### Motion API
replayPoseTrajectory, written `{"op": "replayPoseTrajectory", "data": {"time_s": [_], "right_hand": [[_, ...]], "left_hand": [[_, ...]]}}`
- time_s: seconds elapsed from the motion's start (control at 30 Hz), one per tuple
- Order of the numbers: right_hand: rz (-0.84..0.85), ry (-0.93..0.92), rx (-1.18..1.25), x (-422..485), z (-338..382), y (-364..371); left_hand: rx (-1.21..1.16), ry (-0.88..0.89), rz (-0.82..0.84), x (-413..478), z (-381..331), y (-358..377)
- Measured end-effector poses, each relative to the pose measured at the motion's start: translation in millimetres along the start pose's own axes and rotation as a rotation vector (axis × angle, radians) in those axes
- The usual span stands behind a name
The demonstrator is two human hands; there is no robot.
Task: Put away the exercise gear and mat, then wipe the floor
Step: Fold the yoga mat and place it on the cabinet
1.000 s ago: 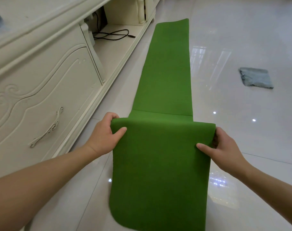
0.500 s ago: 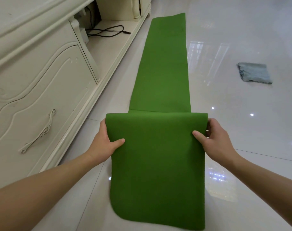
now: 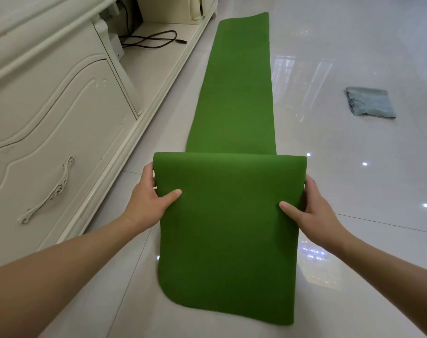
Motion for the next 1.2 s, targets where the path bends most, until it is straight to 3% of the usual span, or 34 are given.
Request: {"op": "replayPoseTrajectory", "data": {"time_s": [0.43,0.77,1.03,1.2], "right_hand": [[-0.078,-0.048,-0.03,-12.7,30.5,-20.8],[-0.048,0.044,0.109,-29.1,20.1,-8.8],[-0.074,-0.033,0.069,-15.5,33.0,-8.5],[-0.155,-0.117,0.07,5.9,51.0,-15.7]], "left_hand": [[-0.005,0.12,0.015,-35.2,-30.7,-19.0],[0.003,0.061,0.112,-50.5,-18.5,-19.9],[0.004,0.082,0.068,-39.5,-22.1,-25.9],[-0.118,0.069,0.05,-28.8,-31.7,-26.9]]}}
Point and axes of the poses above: each hand's wrist, its own x-axis towards the middle knuckle, its own y-axis out of the palm, z = x × y, the point moved 9 cm from there along x, towards the middle knuckle, and after that the axes turned 12 degrees about -y, right-handed, at the moved point
